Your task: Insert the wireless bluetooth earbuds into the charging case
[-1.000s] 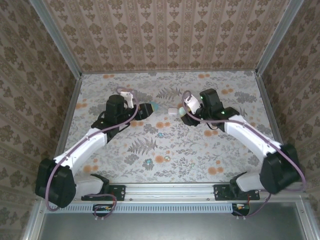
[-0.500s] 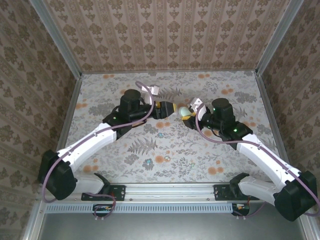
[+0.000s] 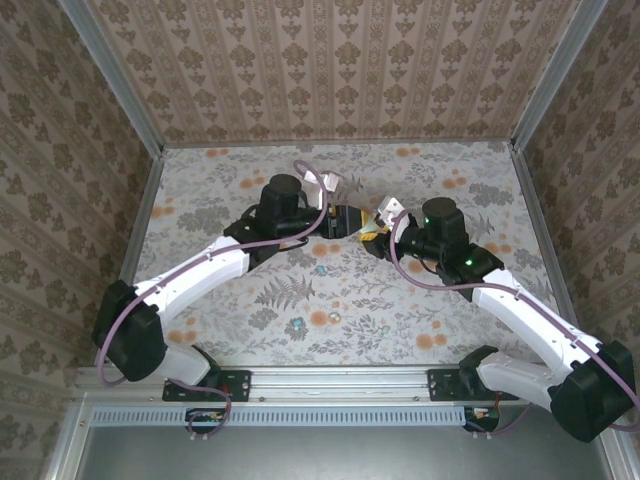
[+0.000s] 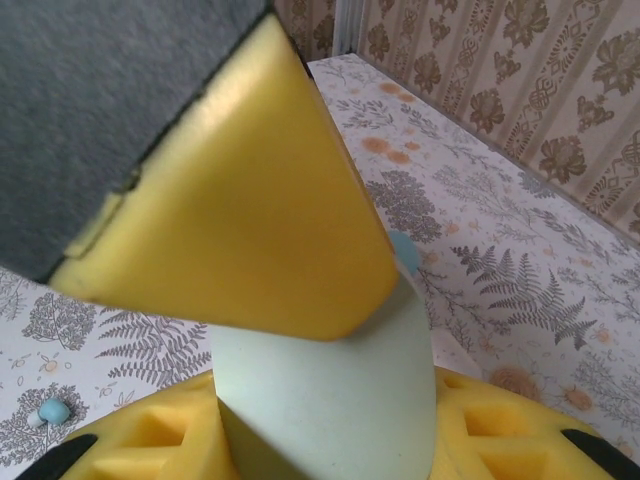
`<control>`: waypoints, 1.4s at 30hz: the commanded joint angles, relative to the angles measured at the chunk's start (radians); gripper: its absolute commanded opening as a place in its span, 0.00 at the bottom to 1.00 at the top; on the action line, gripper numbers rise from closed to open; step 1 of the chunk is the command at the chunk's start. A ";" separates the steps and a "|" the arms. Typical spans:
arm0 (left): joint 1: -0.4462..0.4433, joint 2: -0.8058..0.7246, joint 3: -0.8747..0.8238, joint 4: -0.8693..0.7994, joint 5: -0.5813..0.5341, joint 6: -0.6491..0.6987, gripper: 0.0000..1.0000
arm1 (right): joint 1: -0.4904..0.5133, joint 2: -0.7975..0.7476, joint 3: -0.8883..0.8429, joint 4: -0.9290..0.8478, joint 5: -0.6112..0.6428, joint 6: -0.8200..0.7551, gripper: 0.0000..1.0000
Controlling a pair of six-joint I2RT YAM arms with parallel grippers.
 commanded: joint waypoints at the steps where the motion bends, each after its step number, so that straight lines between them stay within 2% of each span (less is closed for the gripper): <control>1: -0.003 0.009 0.034 -0.033 0.025 0.034 0.52 | 0.005 -0.017 0.005 0.035 -0.027 0.007 0.35; 4: -0.002 0.000 0.019 -0.024 0.041 0.027 0.40 | 0.005 -0.011 0.009 0.040 -0.035 0.011 0.35; 5: -0.002 -0.001 0.016 -0.024 0.042 0.022 0.39 | 0.005 -0.009 0.009 0.042 -0.034 0.017 0.35; 9: -0.003 -0.001 0.026 -0.048 0.073 0.026 0.46 | 0.007 -0.004 0.014 0.049 -0.013 0.023 0.35; 11: -0.002 -0.008 0.022 -0.056 0.070 0.027 0.45 | 0.006 0.003 0.018 0.047 -0.009 0.021 0.35; 14: -0.003 -0.016 0.012 -0.044 0.060 0.024 0.38 | 0.007 0.013 0.027 0.047 -0.014 0.024 0.35; 20: 0.006 -0.014 0.030 -0.039 0.043 0.003 0.18 | 0.018 0.025 0.040 0.041 -0.034 0.019 0.38; 22: 0.023 -0.020 0.011 -0.003 0.023 -0.069 0.13 | 0.018 0.016 0.037 0.032 -0.024 0.005 0.43; 24: 0.052 -0.023 -0.019 0.072 0.027 -0.176 0.07 | 0.016 -0.006 0.020 0.049 0.025 -0.008 0.55; 27: 0.083 -0.046 -0.082 0.210 0.023 -0.338 0.05 | 0.009 -0.059 -0.070 0.168 0.065 -0.089 0.61; 29: 0.091 -0.066 -0.110 0.230 0.001 -0.416 0.05 | -0.006 -0.084 -0.130 0.281 0.067 -0.101 0.72; 30: 0.093 -0.077 -0.122 0.234 -0.004 -0.449 0.05 | -0.018 -0.083 -0.143 0.315 0.074 -0.084 0.73; 35: 0.094 -0.105 -0.183 0.368 0.003 -0.588 0.06 | -0.088 -0.030 -0.099 0.359 -0.131 -0.042 0.75; 37: 0.095 -0.110 -0.182 0.379 0.020 -0.598 0.07 | -0.106 0.011 -0.084 0.427 -0.224 0.021 0.76; 42: 0.094 -0.130 -0.175 0.399 0.020 -0.586 0.08 | -0.109 0.092 0.008 0.371 -0.375 0.018 0.76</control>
